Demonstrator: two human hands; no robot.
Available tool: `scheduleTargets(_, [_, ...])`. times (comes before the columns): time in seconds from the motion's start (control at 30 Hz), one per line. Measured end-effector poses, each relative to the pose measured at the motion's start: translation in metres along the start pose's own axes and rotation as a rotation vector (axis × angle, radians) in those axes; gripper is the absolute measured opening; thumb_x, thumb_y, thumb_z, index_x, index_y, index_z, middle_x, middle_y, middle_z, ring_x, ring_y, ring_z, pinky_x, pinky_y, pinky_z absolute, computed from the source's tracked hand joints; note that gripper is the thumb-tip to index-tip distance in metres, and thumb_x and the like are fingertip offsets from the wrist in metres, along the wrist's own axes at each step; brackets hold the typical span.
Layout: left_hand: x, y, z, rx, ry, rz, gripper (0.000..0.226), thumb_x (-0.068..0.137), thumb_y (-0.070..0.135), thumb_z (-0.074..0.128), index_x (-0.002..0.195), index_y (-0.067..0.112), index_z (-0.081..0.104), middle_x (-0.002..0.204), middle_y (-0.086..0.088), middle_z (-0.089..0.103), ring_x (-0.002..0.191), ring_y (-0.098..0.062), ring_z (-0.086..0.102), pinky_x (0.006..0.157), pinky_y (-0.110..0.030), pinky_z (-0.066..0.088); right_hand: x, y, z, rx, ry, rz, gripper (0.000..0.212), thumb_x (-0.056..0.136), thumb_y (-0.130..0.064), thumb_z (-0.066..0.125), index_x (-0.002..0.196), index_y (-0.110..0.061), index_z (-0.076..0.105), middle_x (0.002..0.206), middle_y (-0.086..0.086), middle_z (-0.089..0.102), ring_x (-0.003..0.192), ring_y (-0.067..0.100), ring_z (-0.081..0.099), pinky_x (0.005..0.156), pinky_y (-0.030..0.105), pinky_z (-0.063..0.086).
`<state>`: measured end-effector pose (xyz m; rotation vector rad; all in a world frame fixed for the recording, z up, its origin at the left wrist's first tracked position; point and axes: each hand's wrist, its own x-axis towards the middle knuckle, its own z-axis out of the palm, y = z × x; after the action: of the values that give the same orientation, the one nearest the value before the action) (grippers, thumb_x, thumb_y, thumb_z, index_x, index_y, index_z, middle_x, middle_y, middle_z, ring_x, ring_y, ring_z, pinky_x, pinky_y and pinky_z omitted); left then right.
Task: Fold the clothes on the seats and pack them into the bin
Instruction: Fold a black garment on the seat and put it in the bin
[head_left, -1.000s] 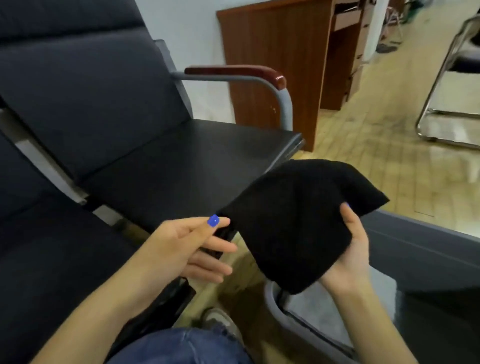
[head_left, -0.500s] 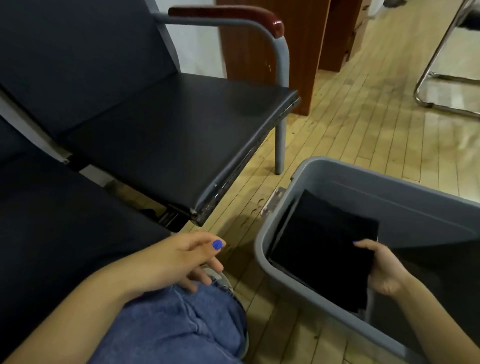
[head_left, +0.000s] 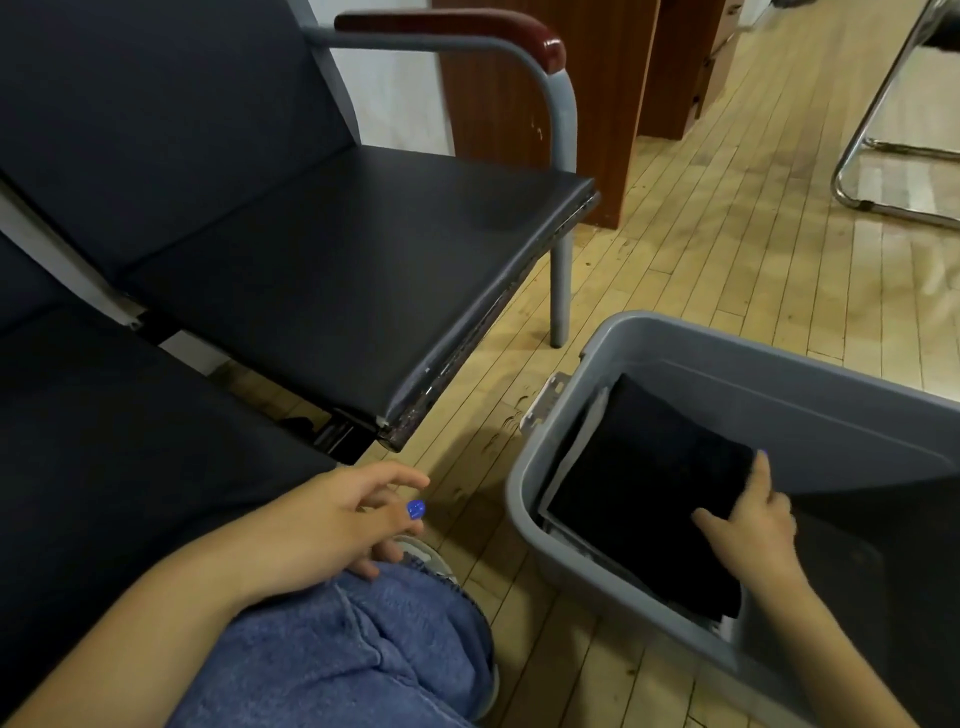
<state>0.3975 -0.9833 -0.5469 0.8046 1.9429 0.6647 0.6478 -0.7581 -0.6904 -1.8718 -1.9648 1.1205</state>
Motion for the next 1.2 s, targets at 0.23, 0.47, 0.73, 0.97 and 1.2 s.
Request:
scheduleTargets(0.23, [-0.013,-0.002,-0.005,0.072,0.227,0.018,0.021,0.094,0.014,0.054,0.087,0.025,0.070,0.068,0.000,0.069,0.062,-0.008,0.065,0.059,-0.025,0.050,-0.066,-0.022,0.056,0.035,0.092,-0.696,0.063,0.087,-0.006,0.064,0.140,-0.024,0.037,0.147,-0.010,0.029,0.139,-0.006,0.008,0.114,0.018,0.005])
scheduleTargets(0.47, [-0.032,-0.028,-0.024,-0.089,0.741,-0.038,0.035,0.093,0.012,0.055,0.065,0.028,0.070,0.044,-0.009,0.057,0.048,-0.020,0.054,0.054,-0.030,0.041,-0.087,-0.038,0.144,0.108,-0.159,-1.007,0.045,0.081,-0.016,0.052,0.123,-0.029,0.055,0.128,-0.015,0.057,0.132,-0.006,0.028,0.112,0.015,0.018])
scheduleTargets(0.73, [-0.006,-0.034,-0.036,0.369,0.638,-0.168,0.038,0.084,0.027,0.069,0.120,0.035,0.059,0.139,0.001,0.045,0.129,-0.019,0.041,0.105,-0.034,0.036,-0.061,-0.076,0.251,0.113,-0.440,-0.713,0.044,0.089,-0.006,0.051,0.133,-0.009,0.052,0.139,0.010,0.049,0.134,0.025,0.040,0.114,0.029,0.025])
scheduleTargets(0.97, [0.030,-0.028,-0.041,0.703,0.385,-0.268,0.108,0.045,0.088,0.030,0.138,0.057,-0.015,0.152,0.020,-0.030,0.140,-0.011,-0.031,0.114,-0.058,-0.005,-0.018,-0.095,0.378,-0.420,-0.716,-0.783,0.072,0.093,-0.019,0.050,0.153,-0.019,0.012,0.161,0.010,-0.002,0.147,0.031,0.003,0.117,0.041,0.010])
scheduleTargets(1.2, [0.046,-0.057,-0.032,0.557,0.661,0.160,0.068,0.072,0.072,0.030,0.136,0.049,0.022,0.140,0.040,0.012,0.138,0.010,0.010,0.114,-0.040,-0.015,-0.006,-0.125,0.460,0.173,-0.873,-0.340,0.094,0.082,-0.012,0.065,0.154,-0.020,0.004,0.159,0.008,0.014,0.143,0.029,0.022,0.115,0.038,0.027])
